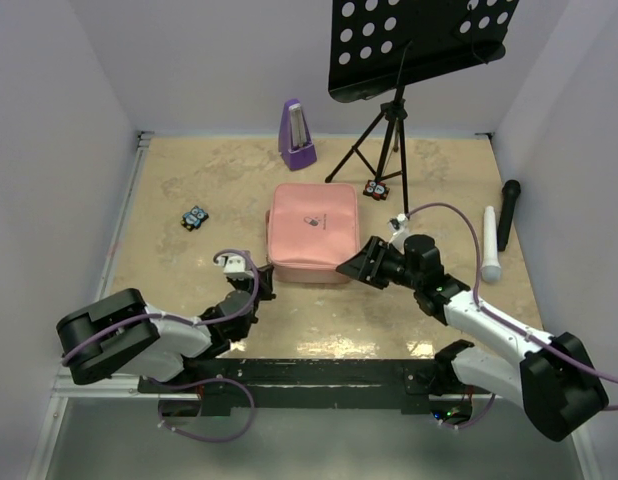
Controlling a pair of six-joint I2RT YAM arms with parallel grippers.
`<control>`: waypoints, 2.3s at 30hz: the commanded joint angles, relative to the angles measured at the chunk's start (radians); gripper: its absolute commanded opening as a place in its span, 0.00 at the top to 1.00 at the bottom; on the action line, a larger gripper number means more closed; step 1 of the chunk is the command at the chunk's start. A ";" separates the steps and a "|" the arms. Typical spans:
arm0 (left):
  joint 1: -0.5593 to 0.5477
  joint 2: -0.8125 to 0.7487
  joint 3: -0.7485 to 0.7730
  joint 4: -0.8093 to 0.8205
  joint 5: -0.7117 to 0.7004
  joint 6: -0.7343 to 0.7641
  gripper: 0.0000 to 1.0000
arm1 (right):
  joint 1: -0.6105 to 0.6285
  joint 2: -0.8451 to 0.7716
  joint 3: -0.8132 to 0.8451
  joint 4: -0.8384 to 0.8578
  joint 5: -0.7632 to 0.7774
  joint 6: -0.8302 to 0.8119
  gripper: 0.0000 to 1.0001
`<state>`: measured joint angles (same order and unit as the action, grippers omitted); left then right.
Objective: Organize the medicine kit
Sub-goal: Zip the medicine box at the center of the board.
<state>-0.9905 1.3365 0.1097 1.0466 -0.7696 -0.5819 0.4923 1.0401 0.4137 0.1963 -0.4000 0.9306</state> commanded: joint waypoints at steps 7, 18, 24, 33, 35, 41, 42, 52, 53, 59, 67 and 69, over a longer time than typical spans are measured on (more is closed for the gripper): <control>-0.086 0.015 0.033 0.038 0.105 -0.015 1.00 | 0.005 0.066 -0.023 0.155 0.101 0.145 0.37; -0.137 0.115 0.082 0.164 0.250 0.011 1.00 | 0.005 0.090 -0.027 0.147 0.177 0.177 0.37; -0.149 0.153 0.097 0.199 0.291 0.021 1.00 | 0.005 0.115 -0.041 0.161 0.248 0.201 0.42; -0.151 0.165 0.081 0.231 0.322 0.027 1.00 | 0.005 0.233 -0.010 0.227 0.282 0.218 0.51; -0.151 0.165 0.076 0.236 0.326 0.031 1.00 | 0.005 0.253 0.000 0.235 0.285 0.217 0.66; -0.151 0.150 0.055 0.245 0.331 0.047 1.00 | 0.005 0.290 0.007 0.255 0.280 0.200 1.00; -0.151 0.147 0.047 0.245 0.328 0.050 1.00 | 0.005 0.290 0.005 0.256 0.282 0.200 1.00; -0.140 0.078 -0.021 0.210 0.296 0.030 1.00 | -0.001 0.293 0.008 0.247 0.313 0.178 1.00; -0.140 0.063 -0.028 0.188 0.290 0.024 1.00 | -0.004 0.296 0.010 0.252 0.313 0.177 1.00; -0.123 -0.046 -0.076 0.080 0.247 0.002 1.00 | -0.021 0.311 0.019 0.265 0.303 0.157 1.00; -0.091 -0.094 -0.108 -0.062 0.136 -0.123 1.00 | -0.029 0.324 0.022 0.273 0.288 0.134 1.00; -0.086 -0.086 -0.108 -0.092 0.107 -0.166 1.00 | -0.031 0.321 0.016 0.275 0.285 0.131 1.00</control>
<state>-1.1065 1.2560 0.0742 1.0451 -0.4870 -0.6533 0.5091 1.3514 0.4252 0.4915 -0.2356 1.1553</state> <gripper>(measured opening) 0.017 0.036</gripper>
